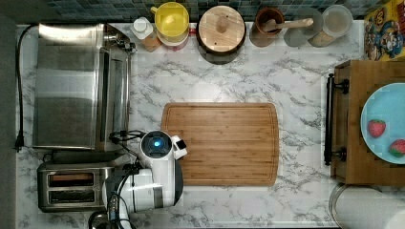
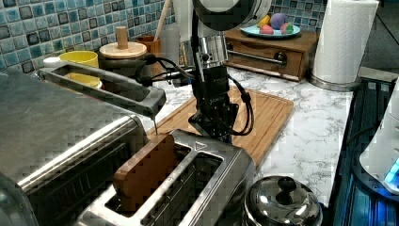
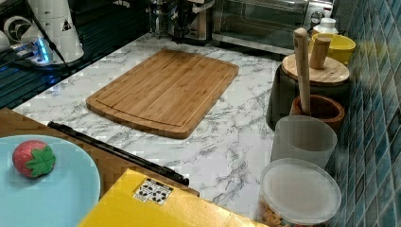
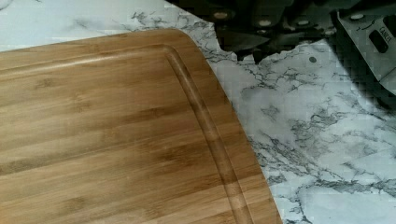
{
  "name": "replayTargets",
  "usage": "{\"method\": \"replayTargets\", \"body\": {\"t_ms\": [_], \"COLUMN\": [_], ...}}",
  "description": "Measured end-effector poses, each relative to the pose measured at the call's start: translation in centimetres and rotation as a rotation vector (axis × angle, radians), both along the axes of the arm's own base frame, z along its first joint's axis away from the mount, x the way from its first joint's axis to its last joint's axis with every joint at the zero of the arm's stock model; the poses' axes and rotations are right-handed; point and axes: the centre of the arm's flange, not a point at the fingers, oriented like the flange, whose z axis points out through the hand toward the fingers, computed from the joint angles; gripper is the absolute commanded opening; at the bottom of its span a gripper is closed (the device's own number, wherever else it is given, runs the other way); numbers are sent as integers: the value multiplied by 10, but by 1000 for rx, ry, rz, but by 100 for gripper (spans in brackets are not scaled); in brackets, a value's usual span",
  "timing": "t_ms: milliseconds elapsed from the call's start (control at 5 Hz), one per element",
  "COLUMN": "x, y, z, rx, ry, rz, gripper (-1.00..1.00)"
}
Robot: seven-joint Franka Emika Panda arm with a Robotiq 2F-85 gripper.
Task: Turn on the toaster.
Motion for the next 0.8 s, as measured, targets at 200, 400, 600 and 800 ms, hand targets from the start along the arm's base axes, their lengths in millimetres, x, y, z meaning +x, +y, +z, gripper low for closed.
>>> {"method": "replayTargets", "body": {"t_ms": [200, 400, 600, 800], "x": [0, -2, -1, -1], "y": [0, 1, 1, -1], "z": [0, 0, 0, 0], "rx": [0, -2, -1, -3], "ry": [0, 9, 3, 9], "rz": [0, 6, 5, 2], "gripper": [-100, -100, -100, -100]}}
